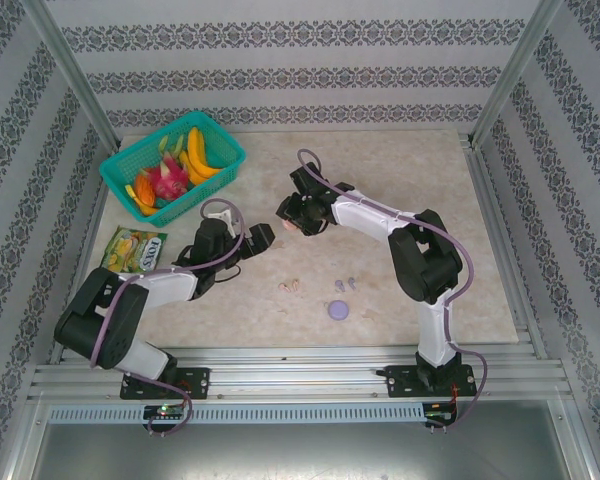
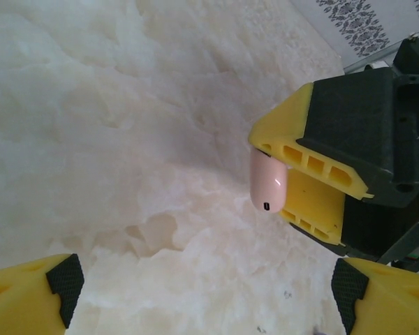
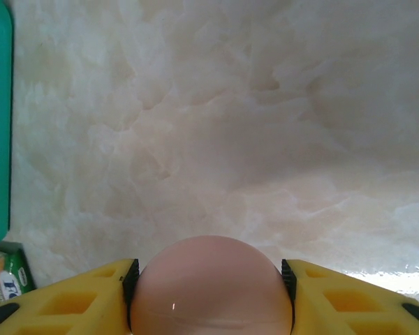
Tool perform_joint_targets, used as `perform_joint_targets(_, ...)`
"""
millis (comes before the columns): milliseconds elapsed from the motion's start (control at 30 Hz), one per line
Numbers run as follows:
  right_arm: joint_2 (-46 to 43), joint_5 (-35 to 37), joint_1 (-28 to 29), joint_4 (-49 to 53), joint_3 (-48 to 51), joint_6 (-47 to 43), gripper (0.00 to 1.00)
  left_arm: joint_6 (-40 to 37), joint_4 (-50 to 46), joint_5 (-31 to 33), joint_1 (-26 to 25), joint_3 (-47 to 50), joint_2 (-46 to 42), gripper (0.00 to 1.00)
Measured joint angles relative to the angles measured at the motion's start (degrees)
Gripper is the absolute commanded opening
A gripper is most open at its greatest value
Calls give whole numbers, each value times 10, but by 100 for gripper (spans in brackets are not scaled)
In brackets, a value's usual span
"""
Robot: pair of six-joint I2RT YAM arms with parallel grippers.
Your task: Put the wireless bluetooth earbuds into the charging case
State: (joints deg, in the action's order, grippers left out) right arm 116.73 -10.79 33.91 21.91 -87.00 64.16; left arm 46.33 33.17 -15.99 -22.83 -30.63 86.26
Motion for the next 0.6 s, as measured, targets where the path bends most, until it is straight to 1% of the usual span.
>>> perform_joint_targets(200, 1, -19, -4, -23, 6, 25, 52, -6, 71, 9, -5, 0, 54, 82)
perform_joint_targets(400, 2, -30, -4, -40, 6, 44, 52, -6, 122, 13, -12, 0, 104, 78)
perform_joint_targets(600, 7, -37, -4, -48, 7, 51, 52, -2, 160, 13, -18, -7, 132, 75)
